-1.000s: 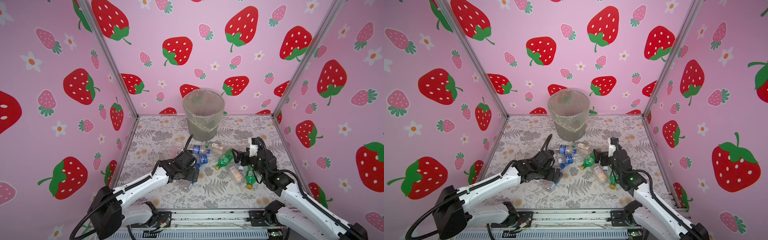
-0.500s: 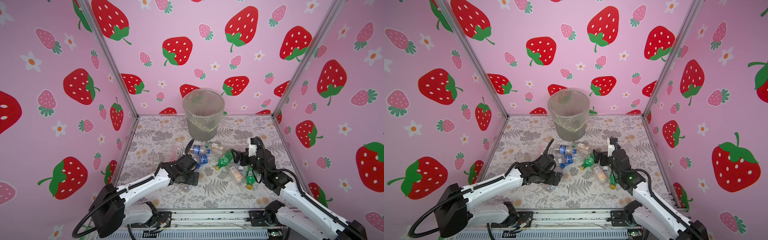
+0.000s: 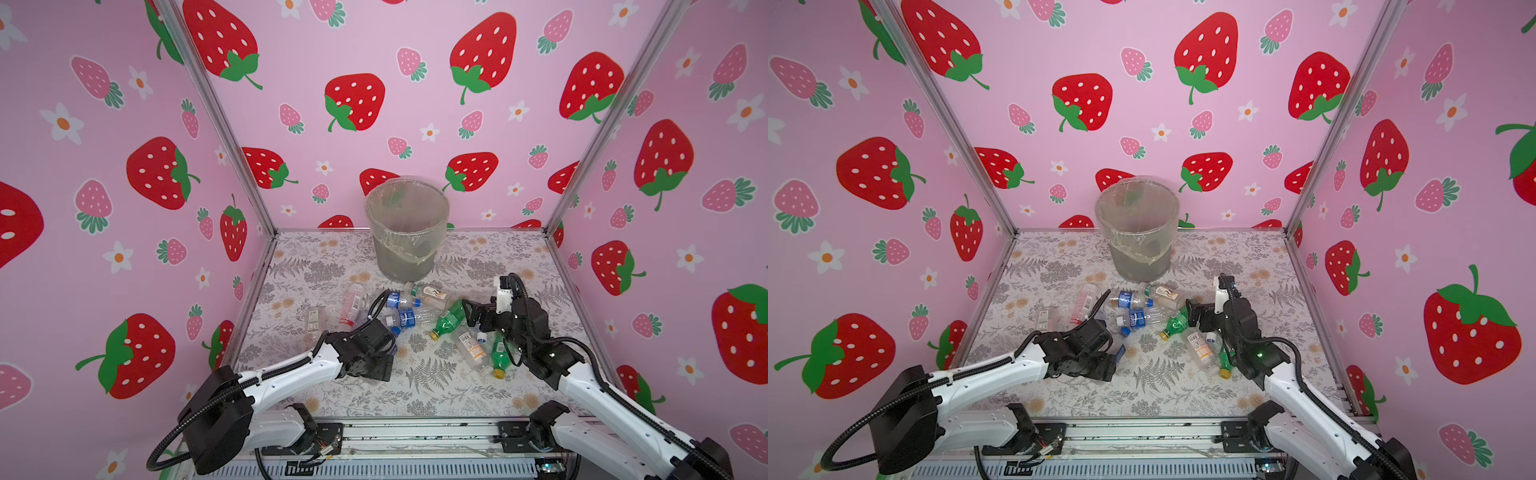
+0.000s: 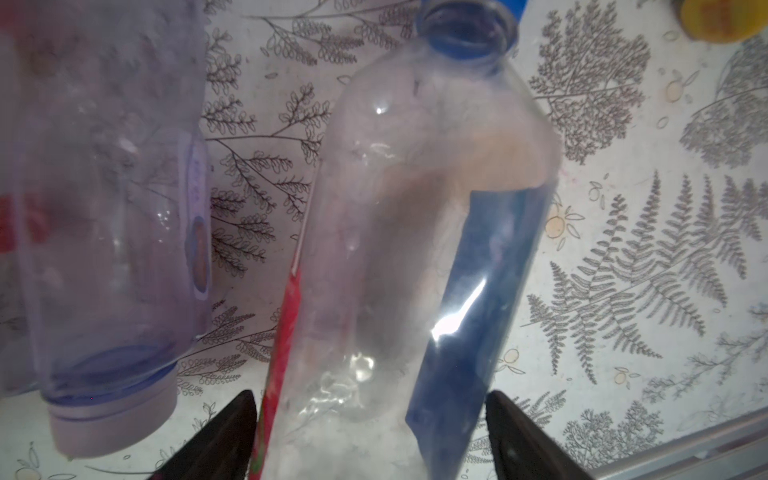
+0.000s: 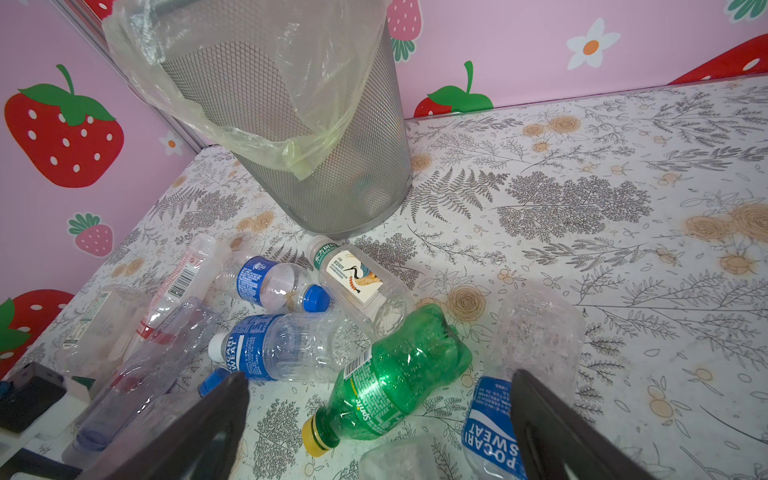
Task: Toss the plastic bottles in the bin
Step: 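Grasp the clear blue-capped water bottle with the left gripper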
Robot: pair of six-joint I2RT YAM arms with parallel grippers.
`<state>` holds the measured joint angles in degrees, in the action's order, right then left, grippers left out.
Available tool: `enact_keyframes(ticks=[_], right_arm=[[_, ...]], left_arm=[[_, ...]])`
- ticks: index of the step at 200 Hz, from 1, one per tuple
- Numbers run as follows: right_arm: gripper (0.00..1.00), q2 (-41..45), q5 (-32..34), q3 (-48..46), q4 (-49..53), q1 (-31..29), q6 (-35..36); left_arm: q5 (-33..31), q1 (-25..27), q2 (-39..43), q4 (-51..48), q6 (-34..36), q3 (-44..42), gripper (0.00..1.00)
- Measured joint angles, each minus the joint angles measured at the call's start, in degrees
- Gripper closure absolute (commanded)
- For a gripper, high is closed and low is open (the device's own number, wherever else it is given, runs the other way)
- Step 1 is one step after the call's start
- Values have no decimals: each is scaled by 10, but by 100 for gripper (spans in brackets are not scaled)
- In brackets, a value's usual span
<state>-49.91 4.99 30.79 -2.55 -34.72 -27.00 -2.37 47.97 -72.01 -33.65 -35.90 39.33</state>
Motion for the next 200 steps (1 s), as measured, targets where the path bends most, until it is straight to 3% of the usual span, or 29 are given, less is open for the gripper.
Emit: enact_keyframes(ticks=[47, 78, 200], right_arm=[[1, -1, -2, 0, 0, 0, 0], [1, -1, -2, 0, 0, 0, -1], [1, 5, -3, -2, 0, 0, -2]], left_arm=[[0, 9, -35, 13, -12, -1, 28], [4, 12, -36, 22, -17, -1, 41], [20, 42, 2, 38, -14, -1, 45]])
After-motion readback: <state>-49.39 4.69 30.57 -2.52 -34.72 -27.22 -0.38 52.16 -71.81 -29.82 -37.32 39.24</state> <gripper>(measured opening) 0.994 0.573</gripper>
